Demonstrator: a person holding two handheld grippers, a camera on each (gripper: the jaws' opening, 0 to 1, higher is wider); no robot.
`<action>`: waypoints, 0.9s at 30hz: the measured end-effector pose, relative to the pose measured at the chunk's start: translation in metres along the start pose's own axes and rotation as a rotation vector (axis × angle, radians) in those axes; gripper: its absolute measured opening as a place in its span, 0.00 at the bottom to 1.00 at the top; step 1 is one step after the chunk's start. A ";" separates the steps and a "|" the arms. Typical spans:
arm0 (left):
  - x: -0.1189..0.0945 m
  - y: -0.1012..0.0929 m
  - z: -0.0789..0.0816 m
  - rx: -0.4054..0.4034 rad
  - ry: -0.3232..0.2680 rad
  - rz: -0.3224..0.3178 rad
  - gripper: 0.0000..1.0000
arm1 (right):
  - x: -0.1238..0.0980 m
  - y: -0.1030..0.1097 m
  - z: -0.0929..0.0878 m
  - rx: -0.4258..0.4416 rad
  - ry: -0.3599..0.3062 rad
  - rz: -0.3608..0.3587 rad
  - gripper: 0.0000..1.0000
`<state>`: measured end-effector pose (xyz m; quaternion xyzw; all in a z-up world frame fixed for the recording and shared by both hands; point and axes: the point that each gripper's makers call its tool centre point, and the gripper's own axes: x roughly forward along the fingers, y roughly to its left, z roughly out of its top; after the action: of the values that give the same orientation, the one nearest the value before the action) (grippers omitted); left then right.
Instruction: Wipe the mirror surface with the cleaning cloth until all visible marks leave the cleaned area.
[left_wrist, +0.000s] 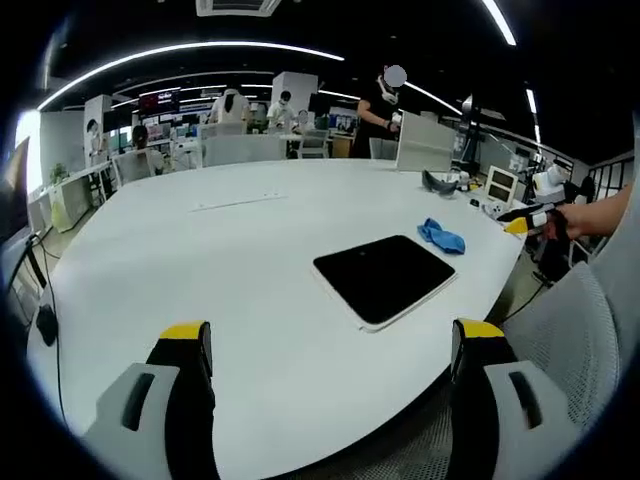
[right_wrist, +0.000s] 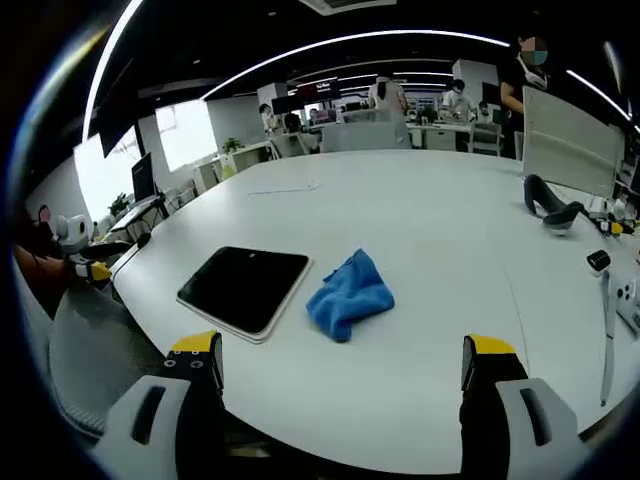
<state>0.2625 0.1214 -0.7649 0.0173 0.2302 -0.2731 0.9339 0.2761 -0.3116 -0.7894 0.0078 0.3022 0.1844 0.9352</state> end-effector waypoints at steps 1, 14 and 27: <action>0.001 0.001 -0.001 0.000 0.001 0.002 0.99 | 0.001 0.000 0.000 -0.002 0.001 0.002 0.98; 0.001 0.000 0.000 -0.007 0.001 -0.001 0.99 | 0.005 -0.007 0.003 0.004 -0.003 -0.010 0.98; 0.003 -0.001 -0.001 -0.015 0.012 0.002 0.99 | 0.004 -0.011 0.004 0.011 -0.017 -0.020 0.98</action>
<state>0.2634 0.1190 -0.7672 0.0124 0.2379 -0.2702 0.9329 0.2852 -0.3200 -0.7903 0.0118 0.2953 0.1734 0.9395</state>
